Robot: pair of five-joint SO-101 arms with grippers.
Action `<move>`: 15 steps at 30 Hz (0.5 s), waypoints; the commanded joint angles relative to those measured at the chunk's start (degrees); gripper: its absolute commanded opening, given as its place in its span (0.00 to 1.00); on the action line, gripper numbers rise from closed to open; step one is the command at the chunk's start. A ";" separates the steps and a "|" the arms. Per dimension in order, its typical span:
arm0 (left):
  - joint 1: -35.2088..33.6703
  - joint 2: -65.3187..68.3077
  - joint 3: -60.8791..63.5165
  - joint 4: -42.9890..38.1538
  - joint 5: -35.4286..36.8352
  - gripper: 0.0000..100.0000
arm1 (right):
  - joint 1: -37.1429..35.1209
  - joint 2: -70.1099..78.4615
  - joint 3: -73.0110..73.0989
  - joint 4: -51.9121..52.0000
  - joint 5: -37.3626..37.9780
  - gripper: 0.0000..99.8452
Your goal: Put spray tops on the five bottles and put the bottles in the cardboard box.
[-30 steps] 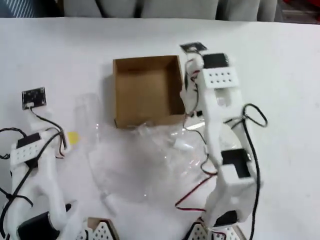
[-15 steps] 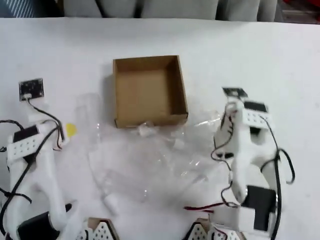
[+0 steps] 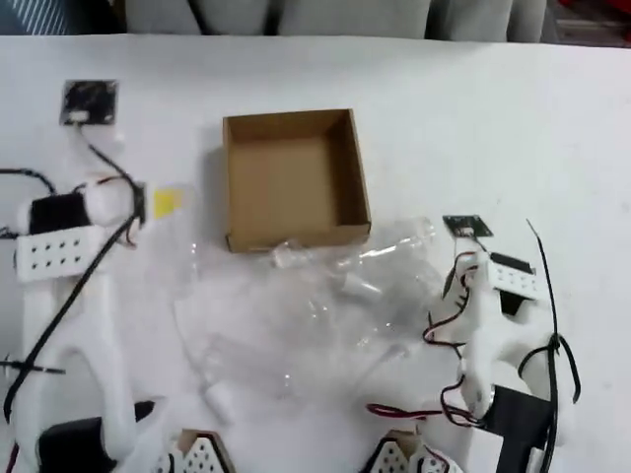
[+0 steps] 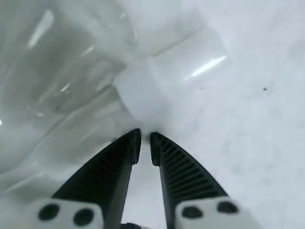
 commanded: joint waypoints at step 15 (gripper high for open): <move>9.54 32.22 -30.33 1.23 -2.64 0.08 | -0.04 -0.84 0.97 -2.77 0.79 0.02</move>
